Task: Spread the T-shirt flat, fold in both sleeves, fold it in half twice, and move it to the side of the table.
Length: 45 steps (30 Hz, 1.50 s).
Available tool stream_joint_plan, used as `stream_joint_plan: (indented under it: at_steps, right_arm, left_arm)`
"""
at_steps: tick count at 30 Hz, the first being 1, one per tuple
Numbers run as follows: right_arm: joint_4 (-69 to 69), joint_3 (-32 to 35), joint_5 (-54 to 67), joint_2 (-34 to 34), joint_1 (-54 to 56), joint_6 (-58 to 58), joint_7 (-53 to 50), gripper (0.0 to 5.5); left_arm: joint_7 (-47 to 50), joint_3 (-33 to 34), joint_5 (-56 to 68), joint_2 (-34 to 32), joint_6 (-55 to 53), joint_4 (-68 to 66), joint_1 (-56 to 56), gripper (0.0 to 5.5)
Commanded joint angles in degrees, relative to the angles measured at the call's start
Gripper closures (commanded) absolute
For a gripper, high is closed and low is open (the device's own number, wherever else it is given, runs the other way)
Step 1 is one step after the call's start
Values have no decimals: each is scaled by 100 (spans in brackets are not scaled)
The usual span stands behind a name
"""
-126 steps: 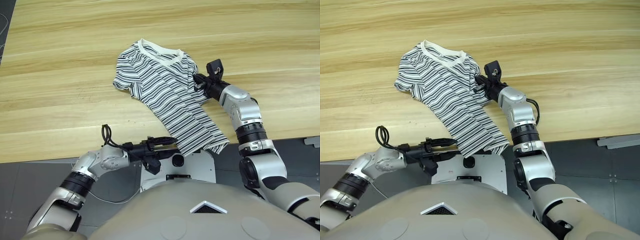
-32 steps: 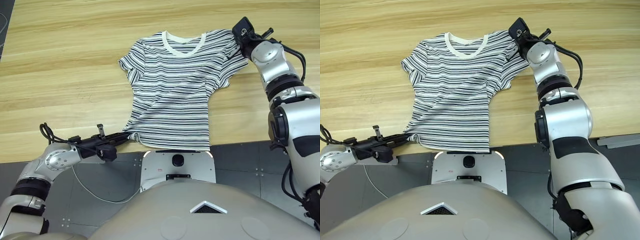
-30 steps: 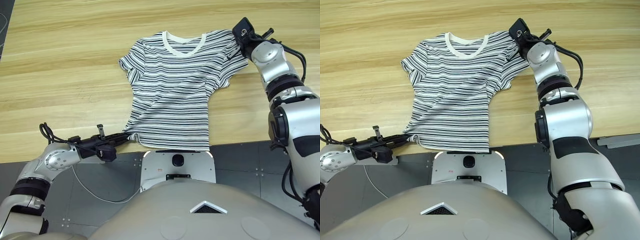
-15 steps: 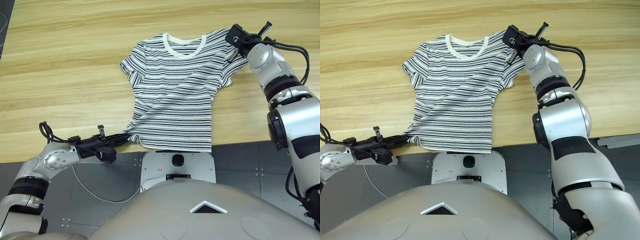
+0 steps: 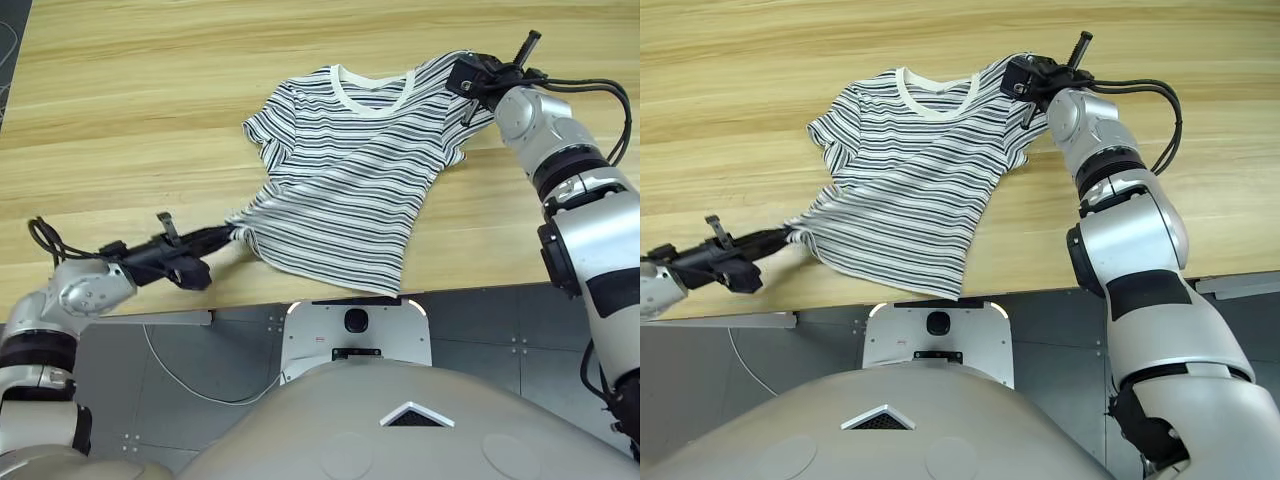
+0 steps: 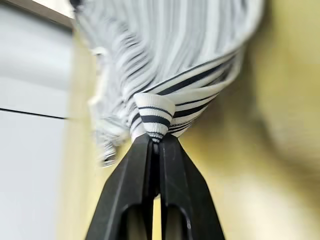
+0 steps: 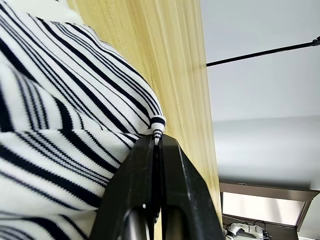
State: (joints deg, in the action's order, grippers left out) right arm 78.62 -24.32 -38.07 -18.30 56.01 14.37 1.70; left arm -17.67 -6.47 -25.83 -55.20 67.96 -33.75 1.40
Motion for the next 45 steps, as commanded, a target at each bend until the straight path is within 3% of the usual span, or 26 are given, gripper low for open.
stream_joint_plan:
  at_steps: [1,5,11,16,17,26,30,34,40,45]
  right_arm:
    - [28,-62,-49,-13,136,56,-4,540]
    - [32,-106,-53,7,118,70,44,540]
    - [42,-123,-21,7,98,32,143,540]
    - [45,-47,43,-10,112,-79,53,540]
    - [46,-22,63,-8,122,-128,19,516]
    - [42,-24,-6,-168,185,-344,-324,352]
    - [35,-63,-58,-220,234,-421,-630,304]
    - [-15,104,127,-274,297,-237,-842,304]
    - [-463,849,1060,-185,-171,743,-432,304]
    - [-2613,1060,2064,-213,-1599,1409,1007,304]
  left_arm:
    - [417,80,-459,110,-104,-25,-67,537]
    - [423,-204,-561,172,11,56,161,537]
    - [-530,-1130,-170,-65,40,362,723,537]
    - [-660,-1115,53,-140,-174,530,700,537]
    - [-622,-1072,58,-128,-199,535,679,540]
    - [-551,-857,599,-100,-202,656,558,388]
    - [-724,-870,1023,-184,-381,1006,726,330]
    - [-1593,-1171,2688,-605,-1213,2066,1238,330]
    - [-2472,-1060,4991,-987,-2885,4268,1977,330]
    - [-2945,-462,6541,-933,-4084,5121,2224,330]
